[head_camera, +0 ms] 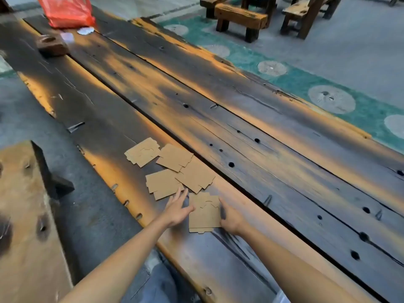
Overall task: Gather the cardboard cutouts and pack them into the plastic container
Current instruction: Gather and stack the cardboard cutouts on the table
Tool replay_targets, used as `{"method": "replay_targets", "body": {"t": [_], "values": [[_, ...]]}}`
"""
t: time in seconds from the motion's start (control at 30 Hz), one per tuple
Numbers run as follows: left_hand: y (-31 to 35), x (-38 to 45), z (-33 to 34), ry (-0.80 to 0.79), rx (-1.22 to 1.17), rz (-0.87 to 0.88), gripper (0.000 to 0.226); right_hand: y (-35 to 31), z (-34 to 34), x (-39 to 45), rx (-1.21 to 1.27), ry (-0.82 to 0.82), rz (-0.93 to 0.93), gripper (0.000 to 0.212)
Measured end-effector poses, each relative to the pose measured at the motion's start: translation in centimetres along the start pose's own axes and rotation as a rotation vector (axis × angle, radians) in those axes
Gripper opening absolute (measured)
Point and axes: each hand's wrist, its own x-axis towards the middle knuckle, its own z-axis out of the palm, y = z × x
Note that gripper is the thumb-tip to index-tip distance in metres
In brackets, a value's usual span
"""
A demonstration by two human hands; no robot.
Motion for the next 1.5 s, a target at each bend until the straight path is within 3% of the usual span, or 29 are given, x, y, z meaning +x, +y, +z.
{"method": "replay_targets", "body": {"t": [0.13,0.27,0.43,0.6,0.7,0.77,0.9,1.03,1.13,1.5], "values": [[-1.1,1.0,0.9,-0.008,-0.133,-0.056,0.084,0.0,1.0,0.6,0.031,0.007,0.048,0.089],[-2.3,1.4,1.7,-0.026,-0.391,-0.131,0.082,-0.2,2.1,1.0,0.209,0.096,0.083,0.076],[-2.5,2.0,1.9,0.018,-0.737,-0.212,0.065,-0.5,3.5,1.2,0.407,0.174,0.131,0.069],[-2.6,1.9,2.1,-0.023,-0.919,-0.290,0.056,-1.1,4.5,1.7,0.779,0.269,0.277,0.057],[-2.7,2.1,1.7,-0.018,-1.015,-0.337,0.028,-1.2,4.9,2.0,0.940,0.319,0.358,0.048],[-2.9,2.0,1.4,-0.020,-1.031,-0.363,0.018,-1.2,5.1,1.8,0.967,0.355,0.396,0.042],[-4.0,1.7,0.4,-0.028,-1.018,-0.366,0.033,-1.3,6.0,1.4,0.974,0.400,0.424,0.034],[-4.8,1.4,-1.0,-0.021,-1.023,-0.344,0.022,-2.2,6.8,1.2,0.993,0.422,0.409,0.030],[-5.5,1.3,-2.3,-0.007,-1.055,-0.341,0.027,-3.6,7.0,1.6,0.995,0.421,0.390,0.027],[-9.7,1.8,-8.2,0.094,-1.162,-0.329,0.039,-10.4,6.6,6.0,0.959,0.365,0.274,0.029]]}}
